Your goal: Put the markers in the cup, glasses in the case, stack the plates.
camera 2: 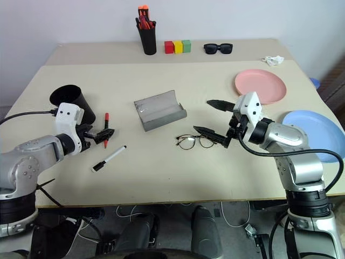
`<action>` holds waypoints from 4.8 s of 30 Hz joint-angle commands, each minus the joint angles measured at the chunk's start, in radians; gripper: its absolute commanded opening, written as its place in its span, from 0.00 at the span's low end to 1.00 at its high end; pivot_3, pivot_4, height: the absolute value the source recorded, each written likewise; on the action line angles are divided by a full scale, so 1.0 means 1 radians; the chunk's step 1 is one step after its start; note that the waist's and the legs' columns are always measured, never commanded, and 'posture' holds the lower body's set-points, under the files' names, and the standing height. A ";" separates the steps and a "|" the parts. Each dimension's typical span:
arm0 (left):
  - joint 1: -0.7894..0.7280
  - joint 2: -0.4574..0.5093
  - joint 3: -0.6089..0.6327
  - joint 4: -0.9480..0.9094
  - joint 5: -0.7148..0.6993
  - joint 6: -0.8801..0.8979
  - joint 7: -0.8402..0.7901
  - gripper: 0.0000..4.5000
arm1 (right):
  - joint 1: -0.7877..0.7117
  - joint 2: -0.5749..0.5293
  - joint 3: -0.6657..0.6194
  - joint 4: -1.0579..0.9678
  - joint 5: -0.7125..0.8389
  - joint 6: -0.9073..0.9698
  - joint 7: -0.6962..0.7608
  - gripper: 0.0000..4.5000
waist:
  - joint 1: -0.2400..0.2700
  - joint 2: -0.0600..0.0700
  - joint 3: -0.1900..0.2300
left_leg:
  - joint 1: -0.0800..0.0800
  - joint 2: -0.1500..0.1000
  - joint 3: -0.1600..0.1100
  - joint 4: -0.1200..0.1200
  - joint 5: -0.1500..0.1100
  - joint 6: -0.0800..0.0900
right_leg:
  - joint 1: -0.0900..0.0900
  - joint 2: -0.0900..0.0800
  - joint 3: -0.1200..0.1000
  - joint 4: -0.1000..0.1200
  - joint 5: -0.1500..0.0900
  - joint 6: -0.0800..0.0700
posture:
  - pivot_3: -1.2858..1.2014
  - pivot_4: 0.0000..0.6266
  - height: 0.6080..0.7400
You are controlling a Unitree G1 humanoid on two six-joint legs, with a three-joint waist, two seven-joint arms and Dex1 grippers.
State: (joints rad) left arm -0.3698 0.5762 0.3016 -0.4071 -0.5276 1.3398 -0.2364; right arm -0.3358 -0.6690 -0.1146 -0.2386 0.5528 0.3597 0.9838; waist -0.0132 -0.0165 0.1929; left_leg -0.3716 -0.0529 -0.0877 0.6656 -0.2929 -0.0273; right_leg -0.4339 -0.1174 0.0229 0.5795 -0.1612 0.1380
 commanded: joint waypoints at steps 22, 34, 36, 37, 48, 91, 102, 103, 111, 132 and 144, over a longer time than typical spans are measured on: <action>-0.197 -0.159 0.019 0.139 0.127 0.249 0.107 0.94 | 0.149 0.015 -0.039 -0.232 0.134 0.072 -0.064 1.00 | 0.001 0.000 0.000 | 0.000 0.000 0.000 0.000 0.000 0.000 | 0.000 0.000 0.000 0.000 0.000 0.000 | 0.52 0.24 1.00; -0.197 -0.209 0.036 0.146 0.160 0.230 0.104 0.01 | 0.133 0.009 -0.035 -0.238 0.135 0.091 -0.100 1.00 | 0.003 0.000 0.000 | 0.000 0.000 0.000 0.000 0.000 -0.001 | 0.000 0.000 0.000 0.000 0.000 0.000 | 0.52 0.24 1.00; -0.198 -0.189 0.015 0.121 0.136 0.200 0.064 0.01 | 0.127 0.010 -0.031 -0.234 0.131 0.092 -0.105 1.00 | 0.002 0.000 0.000 | 0.000 0.000 0.000 0.000 0.000 -0.001 | 0.000 0.000 0.000 0.000 0.000 0.000 | 0.52 0.24 1.00; -0.198 -0.180 0.005 0.111 0.127 0.189 0.046 0.01 | 0.124 0.011 -0.030 -0.232 0.130 0.092 -0.107 1.00 | 0.002 0.000 0.000 | 0.000 0.000 0.000 0.000 0.000 -0.001 | 0.000 0.000 0.000 0.000 0.000 0.000 | 0.52 0.24 1.00; -0.159 -0.136 -0.003 0.105 0.171 -0.635 -0.139 0.01 | 0.083 0.014 -0.016 -0.210 0.112 0.085 -0.116 1.00 | 0.004 0.000 0.000 | -0.001 0.000 0.000 0.000 0.001 -0.002 | 0.000 -0.001 0.000 -0.001 0.000 0.000 | 0.52 0.24 1.00; -0.167 -0.072 0.152 0.777 0.145 -1.520 -0.256 0.98 | 0.051 0.009 -0.020 -0.204 0.105 0.104 -0.113 1.00 | 0.001 -0.001 0.000 | -0.001 0.000 0.000 0.000 0.001 -0.001 | 0.000 0.000 0.000 -0.001 0.000 0.000 | 0.52 0.24 1.00; -0.053 0.001 0.082 0.393 -0.147 -1.034 -0.401 0.99 | 0.046 0.013 -0.018 -0.182 0.096 0.089 -0.101 1.00 | 0.000 -0.001 0.000 | -0.001 0.000 0.000 0.000 0.001 -0.001 | 0.000 -0.001 0.000 -0.001 0.000 0.000 | 0.52 0.24 1.00; -0.046 0.024 0.084 0.349 -0.204 -0.950 -0.413 0.99 | 0.047 0.014 -0.019 -0.180 0.096 0.087 -0.099 1.00 | -0.001 -0.001 0.000 | -0.001 0.000 0.000 0.000 0.001 -0.001 | 0.000 -0.001 0.000 -0.001 0.000 0.000 | 0.52 0.24 1.00; 0.047 0.353 -0.008 0.179 -0.460 -0.392 -0.587 0.99 | 0.091 -0.010 -0.024 -0.203 0.126 0.096 -0.029 1.00 | -0.006 0.000 0.000 | 0.000 0.000 0.001 0.000 0.000 0.000 | -0.001 0.000 0.000 0.000 -0.001 0.000 | 0.52 0.24 1.00; 0.245 0.588 -0.223 0.034 -0.073 -0.458 -0.707 0.99 | 0.152 -0.016 -0.028 -0.240 0.134 0.096 -0.049 1.00 | -0.001 0.000 0.001 | -0.001 0.001 0.001 -0.001 0.000 0.000 | -0.002 0.000 0.000 -0.001 -0.003 -0.004 | 0.52 0.24 1.00; 0.261 0.511 -0.262 0.023 -0.051 -0.375 -0.649 0.99 | 0.143 -0.023 -0.031 -0.238 0.137 0.102 -0.059 1.00 | -0.001 0.000 0.001 | -0.001 0.001 0.001 -0.001 0.000 0.000 | -0.002 0.000 0.000 -0.001 -0.003 -0.004 | 0.52 0.24 1.00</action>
State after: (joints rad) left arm -0.1114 1.0843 0.0300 -0.3582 -0.5794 0.9435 -0.8902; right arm -0.1798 -0.6860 -0.1278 -0.4389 0.6804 0.4732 0.9277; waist -0.0138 -0.0164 0.1941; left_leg -0.3729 -0.0517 -0.0863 0.6644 -0.2929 -0.0274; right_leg -0.4359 -0.1172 0.0228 0.5789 -0.1641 0.1343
